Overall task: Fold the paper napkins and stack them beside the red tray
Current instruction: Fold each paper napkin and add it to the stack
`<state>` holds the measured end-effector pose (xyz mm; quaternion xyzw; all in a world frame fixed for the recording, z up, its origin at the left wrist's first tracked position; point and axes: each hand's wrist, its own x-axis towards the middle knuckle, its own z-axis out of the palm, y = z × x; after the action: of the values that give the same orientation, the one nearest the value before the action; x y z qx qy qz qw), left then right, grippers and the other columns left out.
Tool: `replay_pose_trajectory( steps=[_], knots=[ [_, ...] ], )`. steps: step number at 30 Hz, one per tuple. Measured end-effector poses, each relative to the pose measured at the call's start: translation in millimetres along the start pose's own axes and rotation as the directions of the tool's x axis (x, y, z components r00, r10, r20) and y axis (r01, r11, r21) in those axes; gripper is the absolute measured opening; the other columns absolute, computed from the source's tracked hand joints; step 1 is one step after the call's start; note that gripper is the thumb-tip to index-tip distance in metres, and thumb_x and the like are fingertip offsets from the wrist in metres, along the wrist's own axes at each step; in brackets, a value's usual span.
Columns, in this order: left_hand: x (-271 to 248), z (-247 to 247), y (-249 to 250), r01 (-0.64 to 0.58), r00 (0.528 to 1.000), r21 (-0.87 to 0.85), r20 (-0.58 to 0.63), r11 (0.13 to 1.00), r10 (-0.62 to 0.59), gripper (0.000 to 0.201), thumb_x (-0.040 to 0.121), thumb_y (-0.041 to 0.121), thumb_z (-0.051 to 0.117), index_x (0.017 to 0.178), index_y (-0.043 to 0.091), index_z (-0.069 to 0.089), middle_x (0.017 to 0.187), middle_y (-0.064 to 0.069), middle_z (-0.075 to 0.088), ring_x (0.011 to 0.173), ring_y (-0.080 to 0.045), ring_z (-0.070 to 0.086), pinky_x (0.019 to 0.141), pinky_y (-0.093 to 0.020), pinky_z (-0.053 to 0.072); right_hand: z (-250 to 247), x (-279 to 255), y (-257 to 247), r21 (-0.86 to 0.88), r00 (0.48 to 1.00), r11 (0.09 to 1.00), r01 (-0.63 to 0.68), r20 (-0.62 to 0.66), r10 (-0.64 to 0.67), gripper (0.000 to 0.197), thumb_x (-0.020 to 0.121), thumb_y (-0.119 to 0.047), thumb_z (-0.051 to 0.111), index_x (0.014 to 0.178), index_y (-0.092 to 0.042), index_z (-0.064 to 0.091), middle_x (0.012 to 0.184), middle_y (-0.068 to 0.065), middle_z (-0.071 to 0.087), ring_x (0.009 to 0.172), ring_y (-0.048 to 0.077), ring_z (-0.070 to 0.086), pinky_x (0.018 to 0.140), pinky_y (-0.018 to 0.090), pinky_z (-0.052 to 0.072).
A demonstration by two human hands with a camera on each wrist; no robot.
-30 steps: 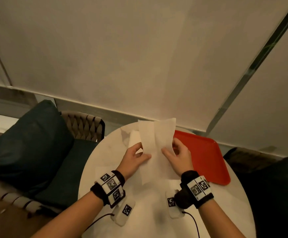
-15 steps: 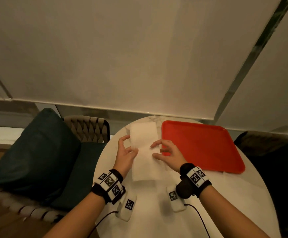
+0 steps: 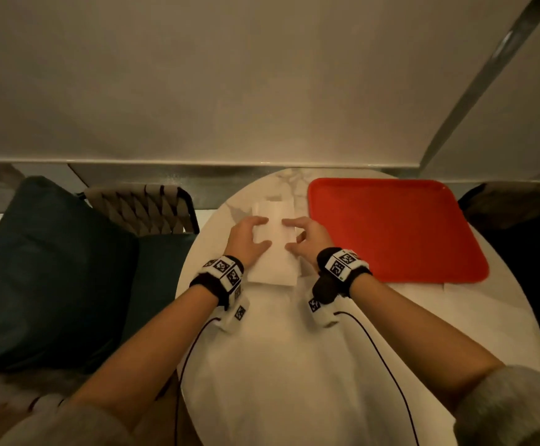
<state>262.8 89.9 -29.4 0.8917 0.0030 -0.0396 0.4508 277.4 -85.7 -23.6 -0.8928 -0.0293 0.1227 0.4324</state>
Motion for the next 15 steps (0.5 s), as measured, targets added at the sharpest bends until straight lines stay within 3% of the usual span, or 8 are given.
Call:
replay_pose_trajectory(
  steps=[2, 4, 8, 12, 15],
  knots=[
    [16, 5, -4, 0.009, 1.000, 0.049, 0.023, 0.999, -0.010, 0.059, 0.075, 0.010, 0.079, 0.130, 0.008, 0.056, 0.132, -0.010, 0.056, 0.118, -0.026, 0.054, 0.099, -0.026, 0.041, 5, 19, 7, -0.092, 0.999, 0.995, 0.030, 0.017, -0.029, 0.058, 0.078, -0.004, 0.071, 0.132, -0.017, 0.055, 0.117, 0.003, 0.056, 0.067, 0.008, 0.050, 0.058, 0.008, 0.039],
    [28, 12, -12, 0.037, 0.997, 0.087, 0.059, 0.996, -0.042, 0.067, 0.072, 0.013, 0.082, 0.133, 0.007, 0.053, 0.134, -0.012, 0.053, 0.124, -0.025, 0.050, 0.105, -0.030, 0.038, 10, 35, 15, -0.166, 0.999, 0.986, 0.023, 0.044, -0.016, 0.060, 0.079, -0.001, 0.068, 0.136, -0.013, 0.052, 0.130, 0.003, 0.048, 0.080, 0.011, 0.050, 0.068, 0.008, 0.035],
    [40, 27, -29, 0.079, 0.991, 0.154, 0.095, 0.985, -0.095, 0.075, 0.071, 0.021, 0.084, 0.136, 0.009, 0.049, 0.136, -0.011, 0.048, 0.126, -0.027, 0.046, 0.107, -0.037, 0.037, 19, 53, 27, -0.214, 0.996, 0.977, -0.012, 0.079, 0.029, 0.058, 0.081, 0.005, 0.063, 0.136, -0.006, 0.050, 0.132, 0.010, 0.044, 0.111, 0.022, 0.049, 0.084, 0.008, 0.029],
    [45, 33, -38, 0.112, 0.980, 0.223, 0.137, 0.968, -0.145, 0.079, 0.072, 0.025, 0.083, 0.139, 0.007, 0.045, 0.136, -0.010, 0.041, 0.122, -0.026, 0.047, 0.104, -0.036, 0.040, 29, 60, 37, -0.246, 0.991, 0.968, -0.047, 0.109, 0.076, 0.051, 0.083, 0.005, 0.060, 0.133, 0.000, 0.048, 0.131, 0.014, 0.040, 0.101, 0.022, 0.047, 0.083, 0.011, 0.032],
    [46, 32, -42, 0.130, 0.972, 0.293, 0.153, 0.947, -0.180, 0.077, 0.076, 0.033, 0.079, 0.142, 0.013, 0.043, 0.134, -0.009, 0.037, 0.117, -0.027, 0.050, 0.100, -0.035, 0.043, 31, 54, 36, -0.288, 0.991, 0.957, -0.041, 0.107, 0.075, 0.054, 0.085, 0.002, 0.057, 0.137, -0.003, 0.045, 0.133, 0.012, 0.033, 0.109, 0.026, 0.049, 0.095, 0.019, 0.037]
  ],
)
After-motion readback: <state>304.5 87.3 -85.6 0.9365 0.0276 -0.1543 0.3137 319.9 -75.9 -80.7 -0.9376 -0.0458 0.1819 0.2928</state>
